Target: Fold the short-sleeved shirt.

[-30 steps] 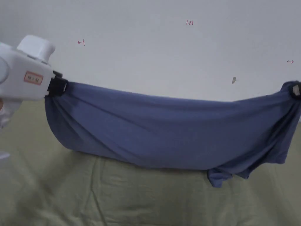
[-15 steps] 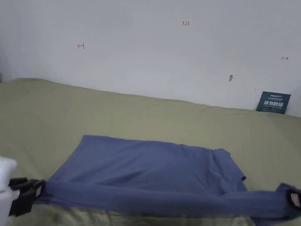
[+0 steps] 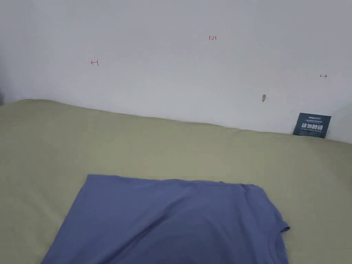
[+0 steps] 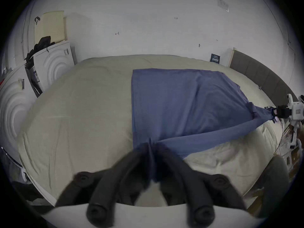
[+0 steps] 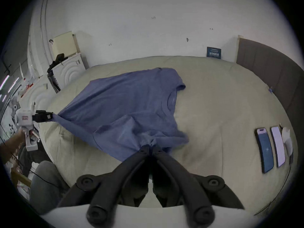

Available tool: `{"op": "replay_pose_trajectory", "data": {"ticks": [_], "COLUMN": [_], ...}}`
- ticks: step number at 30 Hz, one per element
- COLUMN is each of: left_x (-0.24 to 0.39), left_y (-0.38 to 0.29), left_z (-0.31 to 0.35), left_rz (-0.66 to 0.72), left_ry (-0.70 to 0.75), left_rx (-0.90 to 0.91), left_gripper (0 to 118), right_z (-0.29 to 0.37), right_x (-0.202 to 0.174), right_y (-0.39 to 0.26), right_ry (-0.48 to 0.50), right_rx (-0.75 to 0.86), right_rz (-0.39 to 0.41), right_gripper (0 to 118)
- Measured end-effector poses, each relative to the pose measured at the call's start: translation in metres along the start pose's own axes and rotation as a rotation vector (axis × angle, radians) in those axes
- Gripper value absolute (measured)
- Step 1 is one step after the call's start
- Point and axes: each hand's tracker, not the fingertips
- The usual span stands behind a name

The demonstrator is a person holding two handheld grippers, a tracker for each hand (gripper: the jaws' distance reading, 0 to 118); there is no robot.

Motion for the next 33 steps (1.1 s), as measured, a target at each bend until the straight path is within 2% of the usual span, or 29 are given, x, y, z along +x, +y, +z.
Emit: {"op": "replay_pose_trajectory", "data": {"ticks": [1,2,3,4,5,6,11,12,13,14,16,17,18,19,21,25,26,27,28,29,30,33], "left_x": [0.0,-0.001,-0.003,-0.004,-0.005,-0.004,0.022,0.029,0.033,0.037,0.044,0.046,0.046,0.043,0.028,0.014,0.01,0.005,0.002,0.0,-0.001,0.0], "left_y": [-0.004,-0.008,-0.011,-0.014,-0.016,-0.017,-0.014,-0.014,-0.013,-0.012,-0.014,-0.016,-0.017,-0.021,-0.031,-0.042,-0.042,-0.042,-0.042,-0.041,-0.04,-0.029], "left_z": [-0.001,-0.001,0.0,0.005,0.012,0.017,0.05,0.055,0.06,0.063,0.072,0.076,0.077,0.082,0.079,0.068,0.064,0.059,0.048,0.039,0.031,0.012], "left_rz": [0.004,0.012,0.045,0.094,0.128,0.15,0.157,0.146,0.131,0.111,0.086,0.075,0.083,0.107,0.16,0.178,0.195,0.219,0.231,0.251,0.261,0.268], "left_ry": [0.009,0.015,0.024,0.022,0.009,0.0,0.063,0.058,0.054,0.044,0.078,0.086,0.11,0.14,0.103,0.168,0.17,0.173,0.163,0.142,0.147,0.103], "left_rx": [-0.002,-0.005,-0.003,0.008,0.034,0.058,0.17,0.19,0.199,0.194,0.195,0.196,0.18,0.168,0.127,0.091,0.074,0.073,0.056,0.034,0.019,0.021], "left_gripper": [43,71,99,105,105,105,104,103,100,91,17,0,0,0,0,0,1,20,50,85,111,110], "right_z": [0.001,0.002,0.003,0.003,0.004,0.009,0.029,0.032,0.034,0.037,0.045,0.047,0.049,0.054,0.059,0.055,0.055,0.054,0.053,0.053,0.053,0.052], "right_x": [-0.002,-0.001,0.0,0.0,-0.002,-0.003,-0.031,-0.036,-0.044,-0.05,-0.065,-0.073,-0.079,-0.082,-0.086,-0.09,-0.09,-0.089,-0.087,-0.088,-0.086,-0.083], "right_y": [-0.005,-0.009,-0.011,-0.013,-0.017,-0.018,-0.019,-0.018,-0.017,-0.016,-0.016,-0.018,-0.021,-0.025,-0.03,-0.035,-0.035,-0.035,-0.034,-0.033,-0.033,-0.031], "right_ry": [-0.011,-0.01,-0.022,-0.047,-0.051,-0.047,-0.099,-0.1,-0.104,-0.117,-0.206,-0.234,-0.241,-0.221,-0.166,-0.162,-0.161,-0.158,-0.155,-0.152,-0.148,-0.157], "right_rx": [0.012,0.023,0.029,0.035,0.034,0.054,0.199,0.2,0.205,0.21,0.207,0.211,0.212,0.225,0.238,0.193,0.186,0.178,0.171,0.168,0.165,0.162], "right_rz": [-0.017,-0.027,-0.036,-0.048,-0.056,-0.069,-0.094,-0.088,-0.074,-0.052,0.024,0.046,0.055,0.028,-0.005,0.023,0.029,0.03,0.026,0.02,0.009,-0.009], "right_gripper": [7,23,64,96,114,116,114,112,103,84,10,0,0,0,0,0,0,0,0,0,0,0]}}
